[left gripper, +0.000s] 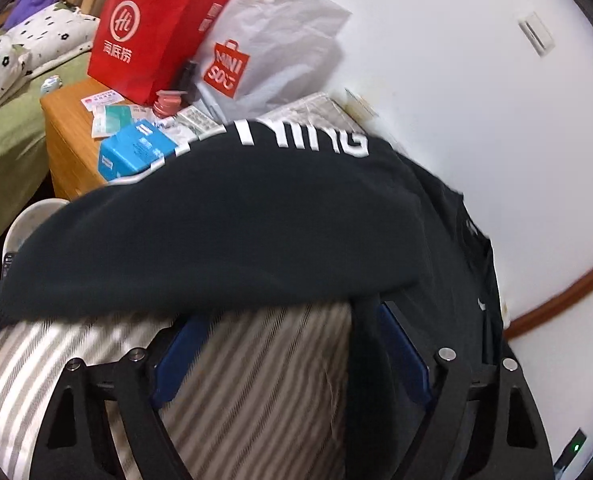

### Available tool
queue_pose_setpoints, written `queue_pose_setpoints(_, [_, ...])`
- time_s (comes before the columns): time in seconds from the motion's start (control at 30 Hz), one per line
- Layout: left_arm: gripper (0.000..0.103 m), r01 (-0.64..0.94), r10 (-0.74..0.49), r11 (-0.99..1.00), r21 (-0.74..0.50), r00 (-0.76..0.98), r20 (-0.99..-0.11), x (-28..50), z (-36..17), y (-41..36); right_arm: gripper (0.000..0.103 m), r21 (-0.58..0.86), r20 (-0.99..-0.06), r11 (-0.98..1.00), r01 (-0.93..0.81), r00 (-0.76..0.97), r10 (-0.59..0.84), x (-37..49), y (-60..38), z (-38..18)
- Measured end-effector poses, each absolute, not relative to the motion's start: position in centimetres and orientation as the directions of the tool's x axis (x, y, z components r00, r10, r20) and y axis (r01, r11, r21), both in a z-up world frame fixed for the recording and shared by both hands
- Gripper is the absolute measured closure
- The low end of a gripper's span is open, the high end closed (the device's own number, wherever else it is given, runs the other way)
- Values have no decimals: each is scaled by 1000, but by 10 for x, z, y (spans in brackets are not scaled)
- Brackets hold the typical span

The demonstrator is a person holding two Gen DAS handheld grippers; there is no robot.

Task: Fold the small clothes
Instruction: 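Grasp the lettered sleeve with the left tool and fold it across the body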

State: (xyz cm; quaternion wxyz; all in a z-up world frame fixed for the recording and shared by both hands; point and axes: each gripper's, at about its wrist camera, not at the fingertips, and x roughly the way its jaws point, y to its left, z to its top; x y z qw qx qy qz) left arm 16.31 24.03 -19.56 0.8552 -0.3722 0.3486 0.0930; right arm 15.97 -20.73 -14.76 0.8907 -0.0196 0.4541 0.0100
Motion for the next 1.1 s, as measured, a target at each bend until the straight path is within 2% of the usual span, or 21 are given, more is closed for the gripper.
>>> queue_pose_setpoints(0.03, [22,-426,-91,703,-570,741,-665,167,-196,243,2,-25,-812,999,-31,584,-2,163,-207,-149])
queue_pose_setpoints(0.13, [37,-469,-30,703,-535,731,-681,179,-196,248,2,-25,-812,999,-35,583,0,171,-208,-149])
queue_pose_setpoints(0.17, [46,-480,-14,711,-514,721,-692,183,-196,249,3,-30,-811,999,-41,585,-1,171,-208,-148])
queue_pose_setpoints(0.2, [66,-500,23,729,-468,701,-713,188,-194,250,3,-42,-810,998,-47,587,-6,171,-208,-147])
queue_pose_setpoints(0.23, [77,-515,54,742,-428,683,-729,192,-193,251,3,-57,-808,997,-54,589,-14,173,-207,-145])
queue_pose_setpoints(0.3, [91,-509,80,771,-382,672,-736,198,-184,250,3,-70,-802,995,-67,597,-16,173,-208,-141])
queue_pose_setpoints(0.53, [95,-374,126,890,-262,752,-646,227,-106,209,3,-96,-768,992,-78,640,-24,186,-220,-127])
queue_pose_setpoints(0.77, [95,-165,33,969,-183,822,-568,285,-45,114,3,-104,-731,994,-41,681,-49,202,-252,-109])
queue_pose_setpoints(0.93, [95,-38,-24,994,-98,823,-567,323,-39,40,3,-81,-724,997,-2,687,-58,207,-282,-110])
queue_pose_setpoints(1.1, [95,63,-53,998,-6,787,-614,357,-60,-37,3,-66,-743,998,20,666,-62,207,-304,-127])
